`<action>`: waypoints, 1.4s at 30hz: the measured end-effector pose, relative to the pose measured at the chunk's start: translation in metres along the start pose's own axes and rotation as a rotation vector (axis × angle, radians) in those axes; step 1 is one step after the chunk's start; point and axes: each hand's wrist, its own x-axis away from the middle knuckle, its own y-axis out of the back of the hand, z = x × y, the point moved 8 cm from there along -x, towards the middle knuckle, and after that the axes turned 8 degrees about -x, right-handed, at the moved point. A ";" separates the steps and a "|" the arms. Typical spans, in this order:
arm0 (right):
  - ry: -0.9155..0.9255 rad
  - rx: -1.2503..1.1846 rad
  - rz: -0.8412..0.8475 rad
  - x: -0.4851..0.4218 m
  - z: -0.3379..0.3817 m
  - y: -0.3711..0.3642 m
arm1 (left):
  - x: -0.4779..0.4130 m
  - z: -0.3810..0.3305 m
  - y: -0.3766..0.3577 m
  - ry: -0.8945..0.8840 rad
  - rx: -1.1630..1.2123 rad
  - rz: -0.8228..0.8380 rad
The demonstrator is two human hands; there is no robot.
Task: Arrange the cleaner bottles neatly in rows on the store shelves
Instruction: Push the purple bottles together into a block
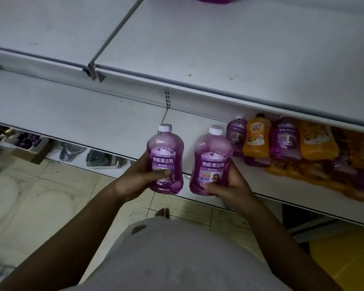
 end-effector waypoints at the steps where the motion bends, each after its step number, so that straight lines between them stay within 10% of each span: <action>1: 0.041 0.017 0.016 0.006 0.008 -0.006 | 0.011 -0.006 -0.002 -0.025 -0.021 -0.027; 15: 0.592 0.129 -0.090 0.112 0.215 -0.052 | 0.152 -0.200 -0.028 -0.617 -0.142 -0.420; 22: 0.813 0.194 -0.114 0.104 0.335 -0.055 | 0.143 -0.339 -0.031 -0.936 -0.219 -0.317; 42: 0.727 0.362 -0.426 -0.099 0.394 0.024 | -0.039 -0.411 0.080 -0.841 -0.477 -0.428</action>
